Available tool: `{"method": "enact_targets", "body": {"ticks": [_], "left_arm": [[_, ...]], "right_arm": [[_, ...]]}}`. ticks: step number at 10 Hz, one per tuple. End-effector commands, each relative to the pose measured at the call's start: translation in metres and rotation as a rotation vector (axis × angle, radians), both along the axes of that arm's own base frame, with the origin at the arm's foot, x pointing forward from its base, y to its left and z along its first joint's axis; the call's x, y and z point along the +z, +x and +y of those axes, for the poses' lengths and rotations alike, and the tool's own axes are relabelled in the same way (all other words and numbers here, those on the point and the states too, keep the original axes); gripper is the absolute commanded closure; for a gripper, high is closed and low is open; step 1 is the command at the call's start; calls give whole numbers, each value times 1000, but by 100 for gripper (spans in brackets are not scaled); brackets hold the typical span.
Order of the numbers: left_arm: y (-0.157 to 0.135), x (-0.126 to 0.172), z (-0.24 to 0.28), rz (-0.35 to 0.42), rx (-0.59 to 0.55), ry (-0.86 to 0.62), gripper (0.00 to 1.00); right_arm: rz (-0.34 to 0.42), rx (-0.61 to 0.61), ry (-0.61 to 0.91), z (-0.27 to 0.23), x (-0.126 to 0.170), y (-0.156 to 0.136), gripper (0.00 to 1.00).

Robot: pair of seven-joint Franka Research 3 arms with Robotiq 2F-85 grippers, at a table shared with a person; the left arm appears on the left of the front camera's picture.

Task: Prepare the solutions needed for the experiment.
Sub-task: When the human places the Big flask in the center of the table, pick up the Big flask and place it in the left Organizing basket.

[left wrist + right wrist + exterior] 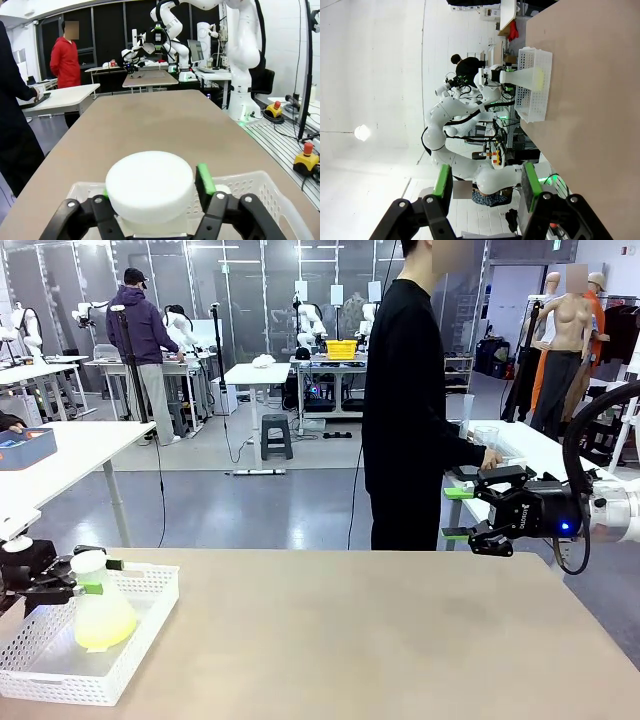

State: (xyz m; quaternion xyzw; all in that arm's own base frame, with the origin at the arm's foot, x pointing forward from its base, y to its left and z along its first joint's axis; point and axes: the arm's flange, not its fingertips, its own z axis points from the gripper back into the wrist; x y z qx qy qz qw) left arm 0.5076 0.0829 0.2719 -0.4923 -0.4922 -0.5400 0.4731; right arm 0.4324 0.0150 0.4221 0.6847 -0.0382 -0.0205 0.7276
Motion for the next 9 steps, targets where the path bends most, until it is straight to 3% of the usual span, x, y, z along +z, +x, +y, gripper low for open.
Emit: {"method": "enact_targets", "body": {"ticks": [1, 2, 3, 6, 9], "left_arm": [[-2, 1, 9, -17, -9, -8, 24], [-3, 3, 14, -11, -4, 3, 0], [-3, 5, 16, -16, 1, 4, 4], [6, -2, 21, 28, 74, -47, 0], [-3, 1, 16, 1, 28, -3, 0]], "right_arm": [[-9, 2, 6, 0, 1, 0, 30], [-9, 2, 6, 0, 1, 0, 30], [-9, 2, 6, 0, 1, 0, 30], [-9, 2, 6, 0, 1, 0, 30], [-9, 2, 6, 0, 1, 0, 30]]}}
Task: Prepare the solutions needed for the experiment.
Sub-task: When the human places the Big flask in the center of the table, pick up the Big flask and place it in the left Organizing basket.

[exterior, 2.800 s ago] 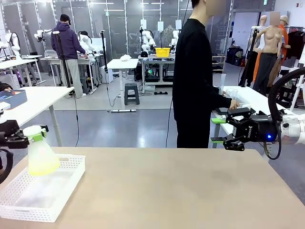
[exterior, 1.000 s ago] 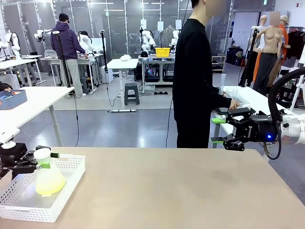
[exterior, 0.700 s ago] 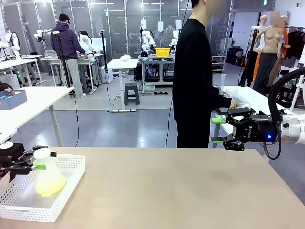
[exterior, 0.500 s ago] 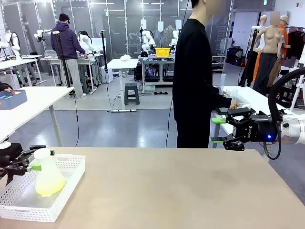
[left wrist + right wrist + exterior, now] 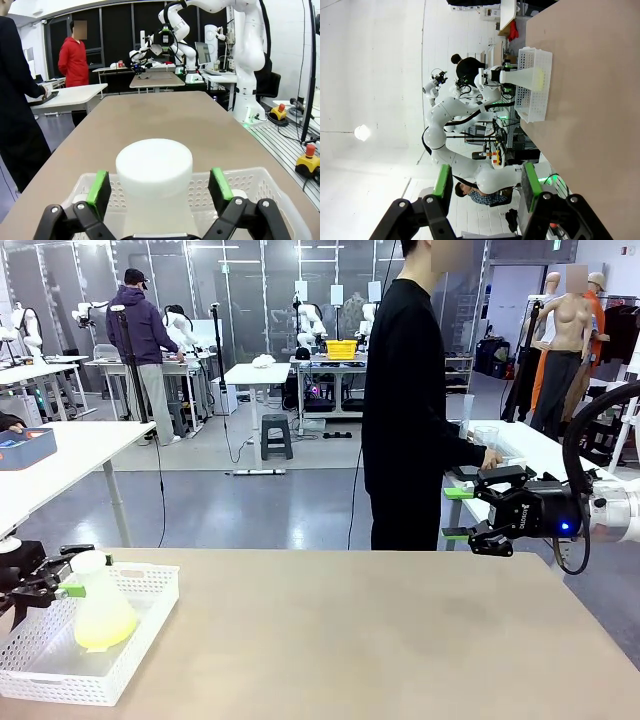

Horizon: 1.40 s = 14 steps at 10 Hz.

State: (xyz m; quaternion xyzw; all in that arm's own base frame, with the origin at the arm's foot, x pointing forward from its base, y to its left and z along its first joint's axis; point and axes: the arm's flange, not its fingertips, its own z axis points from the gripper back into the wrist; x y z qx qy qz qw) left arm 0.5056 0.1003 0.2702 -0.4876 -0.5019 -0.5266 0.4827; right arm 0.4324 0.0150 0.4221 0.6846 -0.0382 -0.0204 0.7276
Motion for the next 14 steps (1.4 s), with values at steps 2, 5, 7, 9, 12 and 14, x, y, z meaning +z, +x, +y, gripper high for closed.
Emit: {"method": "enact_targets", "body": {"ticks": [2, 5, 7, 9, 12, 14], "left_arm": [[-1, 3, -1, -7, -10, 6, 0], [-1, 3, -1, -7, -10, 6, 0], [-1, 3, -1, -7, -10, 6, 0], [-1, 3, -1, -7, -10, 6, 0], [-1, 3, -1, -7, -10, 6, 0], [-2, 0, 12, 6, 2, 7, 0]], "right_arm": [[-9, 1, 6, 0, 1, 0, 30], [-9, 1, 6, 0, 1, 0, 30], [-9, 1, 6, 0, 1, 0, 30], [-9, 1, 6, 0, 1, 0, 30], [-9, 1, 6, 0, 1, 0, 30], [-9, 1, 6, 0, 1, 0, 30]]}}
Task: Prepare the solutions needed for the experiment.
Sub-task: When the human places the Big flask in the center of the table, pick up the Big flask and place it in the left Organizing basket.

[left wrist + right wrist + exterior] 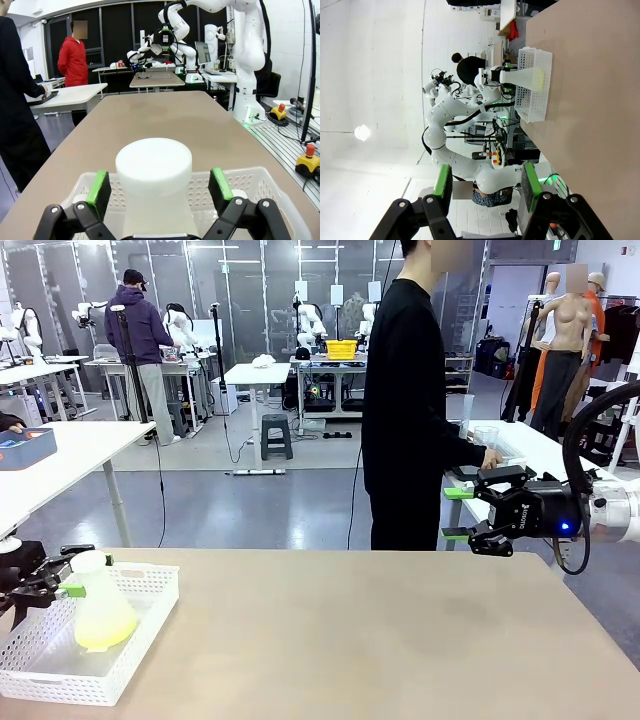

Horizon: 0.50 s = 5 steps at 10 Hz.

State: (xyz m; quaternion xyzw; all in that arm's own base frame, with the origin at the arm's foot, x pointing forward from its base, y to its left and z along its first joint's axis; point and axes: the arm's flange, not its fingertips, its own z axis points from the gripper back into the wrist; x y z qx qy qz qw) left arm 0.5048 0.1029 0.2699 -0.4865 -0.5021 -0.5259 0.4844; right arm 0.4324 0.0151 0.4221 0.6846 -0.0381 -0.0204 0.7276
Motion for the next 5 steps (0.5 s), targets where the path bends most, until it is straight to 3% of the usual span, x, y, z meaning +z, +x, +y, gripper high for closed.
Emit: {"method": "enact_targets", "body": {"ticks": [1, 4, 5], "left_arm": [[-3, 2, 22, 8, 18, -14, 0], [-6, 9, 67, 66, 108, -50, 0], [-14, 25, 76, 159, 125, -68, 0]], "right_arm": [[-9, 1, 6, -1, 1, 0, 30], [-9, 1, 6, -1, 1, 0, 30], [-9, 1, 6, -1, 1, 0, 30]]}}
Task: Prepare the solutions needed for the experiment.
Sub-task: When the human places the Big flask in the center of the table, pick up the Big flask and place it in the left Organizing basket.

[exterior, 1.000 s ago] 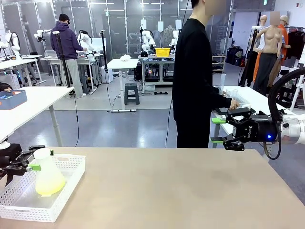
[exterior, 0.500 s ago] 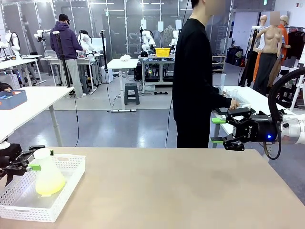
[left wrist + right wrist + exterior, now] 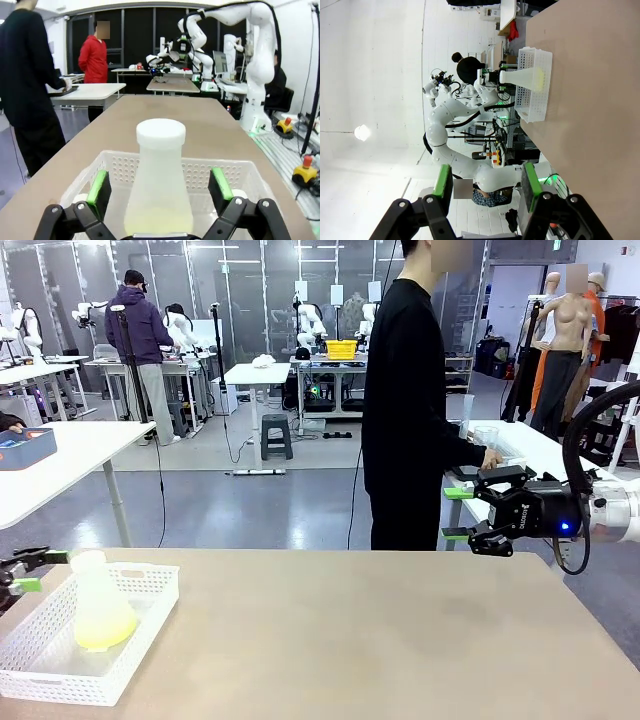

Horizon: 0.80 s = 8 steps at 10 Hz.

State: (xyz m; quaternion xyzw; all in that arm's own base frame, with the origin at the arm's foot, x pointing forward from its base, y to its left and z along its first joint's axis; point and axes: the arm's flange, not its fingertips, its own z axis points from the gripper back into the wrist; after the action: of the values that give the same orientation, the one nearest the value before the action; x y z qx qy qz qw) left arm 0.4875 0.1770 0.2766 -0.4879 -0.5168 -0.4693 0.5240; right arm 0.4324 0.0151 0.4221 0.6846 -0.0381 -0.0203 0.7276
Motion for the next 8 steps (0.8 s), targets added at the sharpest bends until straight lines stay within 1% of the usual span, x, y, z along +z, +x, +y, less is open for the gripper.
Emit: {"method": "enact_targets", "body": {"ticks": [1, 2, 3, 4, 5, 6, 7, 8], "left_arm": [[-10, 35, 5, 268, 9, -13, 0], [-30, 62, 6, 414, -67, 23, 0], [-42, 76, 6, 529, -93, 23, 0], [-58, 91, 1, 713, -196, -1, 0], [-60, 95, -2, 779, -206, 77, 0], [-63, 97, -7, 941, -168, 22, 0], [-66, 99, -12, 1075, -156, 11, 0], [-65, 101, -17, 1119, -150, -14, 0]], "right_arm": [[-9, 1, 6, -1, 1, 0, 30], [-9, 1, 6, -1, 1, 0, 30], [-9, 1, 6, -1, 1, 0, 30], [-9, 1, 6, -1, 1, 0, 30], [-9, 1, 6, -1, 1, 0, 30], [-9, 1, 6, -1, 1, 0, 30], [-9, 1, 6, -1, 1, 0, 30], [-9, 1, 6, -1, 1, 0, 30]]}}
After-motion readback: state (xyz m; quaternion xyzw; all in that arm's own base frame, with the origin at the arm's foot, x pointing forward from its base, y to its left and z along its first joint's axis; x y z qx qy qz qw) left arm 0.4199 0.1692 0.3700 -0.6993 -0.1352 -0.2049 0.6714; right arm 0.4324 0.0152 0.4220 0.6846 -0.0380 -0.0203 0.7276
